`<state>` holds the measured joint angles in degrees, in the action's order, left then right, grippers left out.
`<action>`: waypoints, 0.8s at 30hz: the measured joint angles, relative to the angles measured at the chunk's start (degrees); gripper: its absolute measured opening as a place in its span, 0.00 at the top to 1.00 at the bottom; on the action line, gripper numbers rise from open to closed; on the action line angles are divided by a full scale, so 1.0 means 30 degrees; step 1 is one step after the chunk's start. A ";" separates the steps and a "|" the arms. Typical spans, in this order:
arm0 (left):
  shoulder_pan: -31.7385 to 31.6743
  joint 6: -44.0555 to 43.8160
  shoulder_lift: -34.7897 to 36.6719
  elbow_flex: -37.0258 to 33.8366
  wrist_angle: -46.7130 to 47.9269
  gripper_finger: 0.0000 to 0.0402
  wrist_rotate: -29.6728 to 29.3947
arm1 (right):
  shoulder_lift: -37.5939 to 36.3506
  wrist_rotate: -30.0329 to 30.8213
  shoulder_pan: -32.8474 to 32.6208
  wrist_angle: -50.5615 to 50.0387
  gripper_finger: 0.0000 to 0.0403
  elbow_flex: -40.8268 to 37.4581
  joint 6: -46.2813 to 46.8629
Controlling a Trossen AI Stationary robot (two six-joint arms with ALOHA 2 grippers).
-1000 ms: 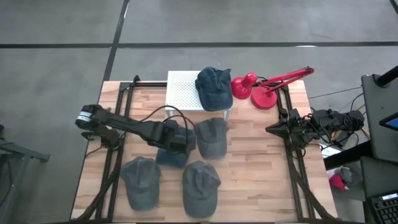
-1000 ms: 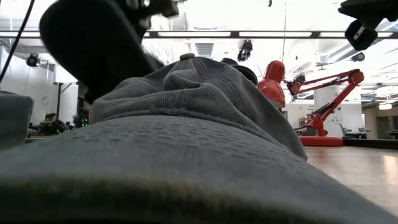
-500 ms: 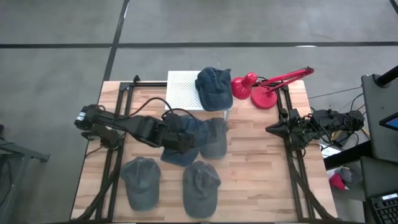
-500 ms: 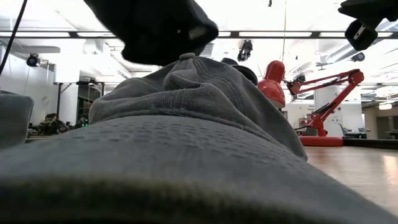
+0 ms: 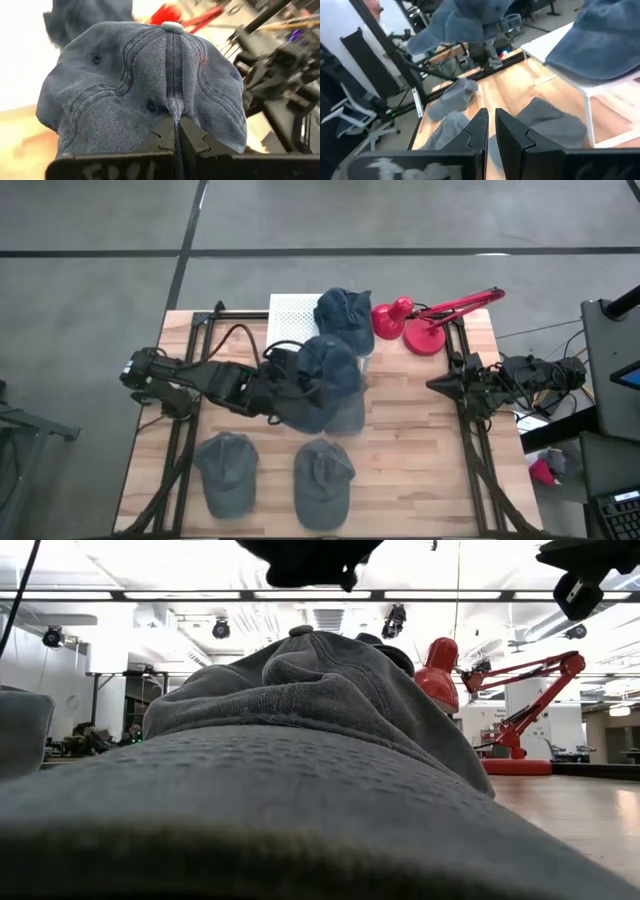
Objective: Pick & Place hat
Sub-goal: Stack the gray cap on the top of the other gray cap on the shelf
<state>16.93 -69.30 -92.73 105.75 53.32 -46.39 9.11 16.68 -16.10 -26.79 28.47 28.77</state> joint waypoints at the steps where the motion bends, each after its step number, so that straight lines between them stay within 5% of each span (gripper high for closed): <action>1: 0.0000 0.0420 0.0000 0.0000 -0.0360 1.00 -0.0362 | 0.0121 -0.0011 -0.0007 0.0289 0.92 0.0000 0.0000; 12: -0.0573 0.5165 -0.0007 0.0000 -0.3828 1.00 -0.3913 | 0.3734 0.0110 0.0000 0.6243 0.90 0.0502 -0.3349; 19: -0.1819 1.0956 -0.0651 0.0000 -0.8860 1.00 -0.4822 | 0.6317 0.1571 0.0000 0.6198 0.81 0.2691 -0.5157; 24: -0.2618 1.2286 -0.1260 0.0000 -1.0121 1.00 -0.4847 | 0.7376 0.3339 -0.0001 0.6171 0.74 0.4428 -0.6897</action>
<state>9.07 -32.45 -96.51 105.75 22.96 -60.93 31.24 26.70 -16.10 -8.28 41.75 8.08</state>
